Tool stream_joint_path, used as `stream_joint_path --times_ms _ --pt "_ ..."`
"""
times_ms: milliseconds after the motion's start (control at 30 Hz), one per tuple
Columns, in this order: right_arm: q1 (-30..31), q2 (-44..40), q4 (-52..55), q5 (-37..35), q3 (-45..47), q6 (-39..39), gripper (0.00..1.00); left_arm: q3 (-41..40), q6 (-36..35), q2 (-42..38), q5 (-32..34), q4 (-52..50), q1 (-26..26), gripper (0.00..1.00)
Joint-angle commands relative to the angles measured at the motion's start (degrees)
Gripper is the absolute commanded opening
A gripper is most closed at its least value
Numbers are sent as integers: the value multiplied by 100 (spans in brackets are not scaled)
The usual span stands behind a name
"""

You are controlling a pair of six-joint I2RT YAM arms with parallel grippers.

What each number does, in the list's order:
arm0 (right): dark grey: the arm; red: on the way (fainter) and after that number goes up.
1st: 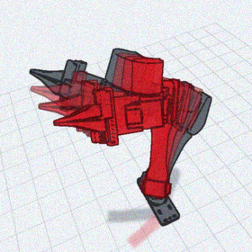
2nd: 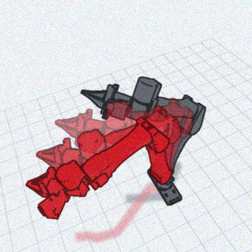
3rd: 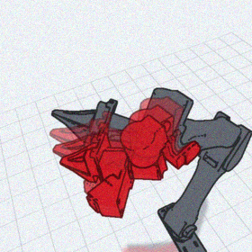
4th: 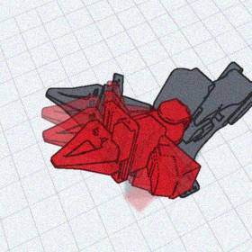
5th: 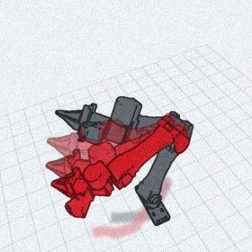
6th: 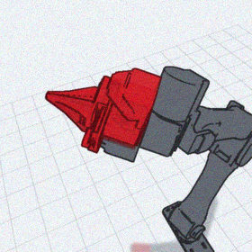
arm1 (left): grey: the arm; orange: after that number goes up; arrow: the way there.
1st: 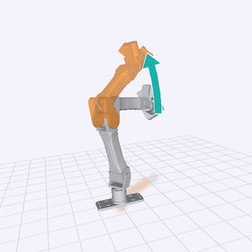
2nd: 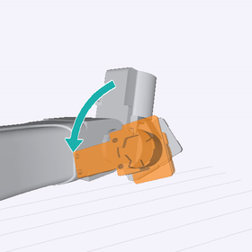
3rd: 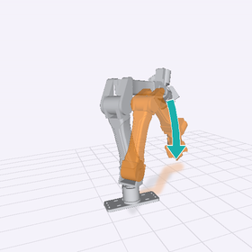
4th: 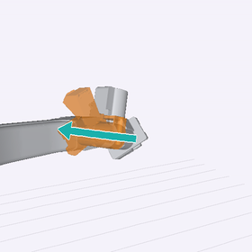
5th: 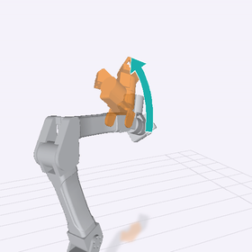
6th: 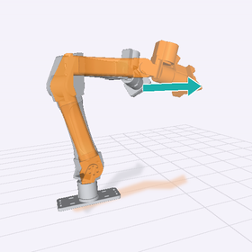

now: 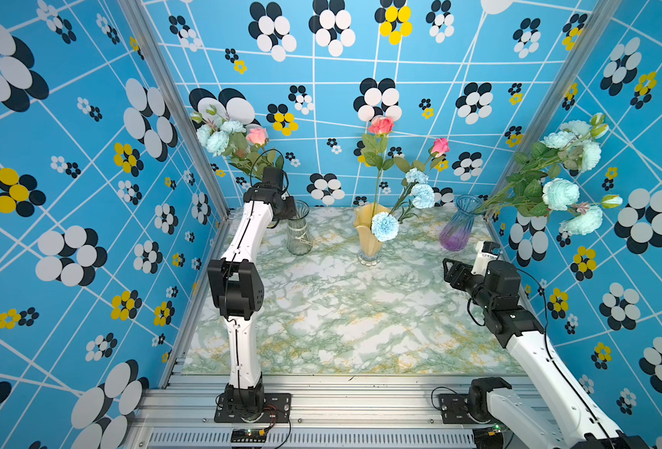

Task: Pick out blue flowers from the vase
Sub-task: Pick up the flower from the vase.

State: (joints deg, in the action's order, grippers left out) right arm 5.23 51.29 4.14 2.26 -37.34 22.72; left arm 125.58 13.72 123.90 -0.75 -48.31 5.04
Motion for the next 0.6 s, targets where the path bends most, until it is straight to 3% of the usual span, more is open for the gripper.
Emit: stream_joint_path --times_ms 0,200,567 --pt "57 35 87 35 -195 -93 73 -55 -185 451 -199 -708 24 16" --pt "57 16 93 26 -194 -98 73 -51 -203 434 -252 -915 24 0" --pt "58 5 109 -6 -208 -94 74 -465 -327 58 -566 -1372 24 0"
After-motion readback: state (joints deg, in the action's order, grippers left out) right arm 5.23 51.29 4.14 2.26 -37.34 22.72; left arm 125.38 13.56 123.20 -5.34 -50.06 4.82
